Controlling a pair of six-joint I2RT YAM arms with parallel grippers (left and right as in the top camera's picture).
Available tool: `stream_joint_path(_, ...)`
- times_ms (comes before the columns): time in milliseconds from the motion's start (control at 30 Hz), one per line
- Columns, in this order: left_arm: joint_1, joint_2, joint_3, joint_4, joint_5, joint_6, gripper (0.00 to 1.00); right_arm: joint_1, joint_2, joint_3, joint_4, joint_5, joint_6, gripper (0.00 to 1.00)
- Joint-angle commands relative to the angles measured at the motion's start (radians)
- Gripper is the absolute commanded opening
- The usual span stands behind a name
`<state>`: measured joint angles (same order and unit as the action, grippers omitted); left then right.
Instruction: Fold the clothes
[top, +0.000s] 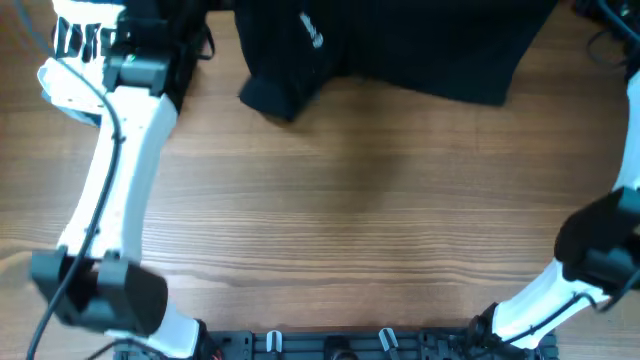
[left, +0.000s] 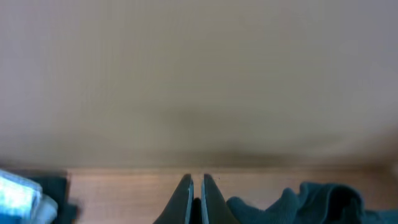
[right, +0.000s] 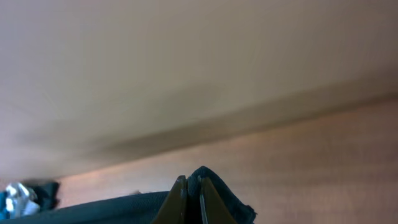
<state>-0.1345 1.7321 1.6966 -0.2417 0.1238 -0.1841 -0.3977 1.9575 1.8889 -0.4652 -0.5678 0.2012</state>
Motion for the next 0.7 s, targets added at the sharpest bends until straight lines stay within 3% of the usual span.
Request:
stream_joint_path(0, 0.025, 0.048, 0.011, -0.08, -0.011, 0.023, 0.04, -0.009, 0.019, 0.003, -0.062, 0.017, -0.09, 0.04)
stream_joint_path(267, 0.021, 0.019, 0.011, -0.294, 0.091, 0.019, 0.04, -0.018, 0.007, 0.003, -0.312, 0.005, -0.102, 0.04)
stream_joint_path(467, -0.011, -0.003, 0.011, -0.597, 0.124, 0.017, 0.04, -0.047, -0.005, 0.003, -0.635, 0.034, -0.136, 0.04)
stream_joint_path(667, -0.045, -0.002, 0.011, -0.859, 0.218, 0.016, 0.04, -0.05, -0.007, 0.003, -0.777, 0.051, -0.175, 0.04)
